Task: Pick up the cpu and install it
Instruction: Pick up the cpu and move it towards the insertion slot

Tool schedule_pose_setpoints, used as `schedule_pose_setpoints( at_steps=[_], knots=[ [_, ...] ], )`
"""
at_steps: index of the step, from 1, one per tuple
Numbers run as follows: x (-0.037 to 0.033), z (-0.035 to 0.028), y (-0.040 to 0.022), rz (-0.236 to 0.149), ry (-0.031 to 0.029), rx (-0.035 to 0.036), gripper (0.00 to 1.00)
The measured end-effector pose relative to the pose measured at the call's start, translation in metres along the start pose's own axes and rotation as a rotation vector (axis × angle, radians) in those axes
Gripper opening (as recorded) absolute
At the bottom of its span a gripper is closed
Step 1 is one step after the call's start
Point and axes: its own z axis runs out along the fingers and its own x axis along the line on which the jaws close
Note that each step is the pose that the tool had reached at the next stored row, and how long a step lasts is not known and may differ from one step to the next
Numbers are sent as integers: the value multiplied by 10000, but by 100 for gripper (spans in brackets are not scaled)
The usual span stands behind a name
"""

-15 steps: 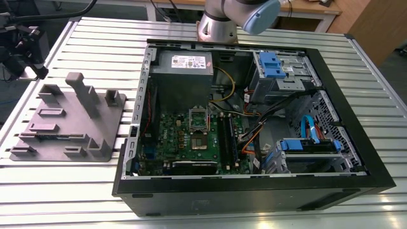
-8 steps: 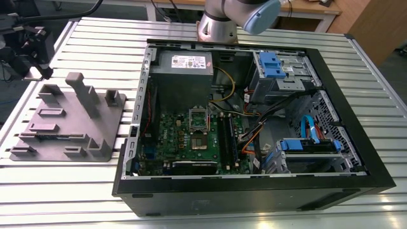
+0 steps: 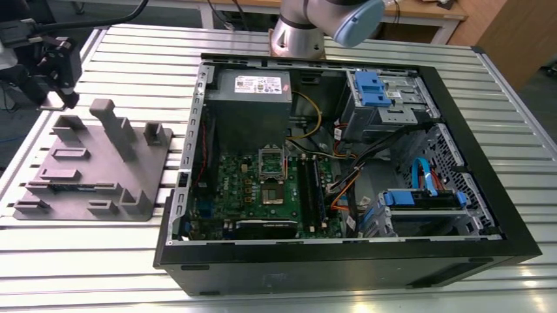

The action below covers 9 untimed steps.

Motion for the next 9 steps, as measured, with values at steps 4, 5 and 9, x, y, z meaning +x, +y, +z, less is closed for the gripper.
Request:
schedule_pose_setpoints(
  at_steps=[4, 5, 9],
  knots=[
    [-46, 1, 3, 0, 0, 1, 47],
    [-58, 1, 4, 0, 1, 1, 47],
    [-105, 1, 6, 0, 1, 1, 47]
  ],
)
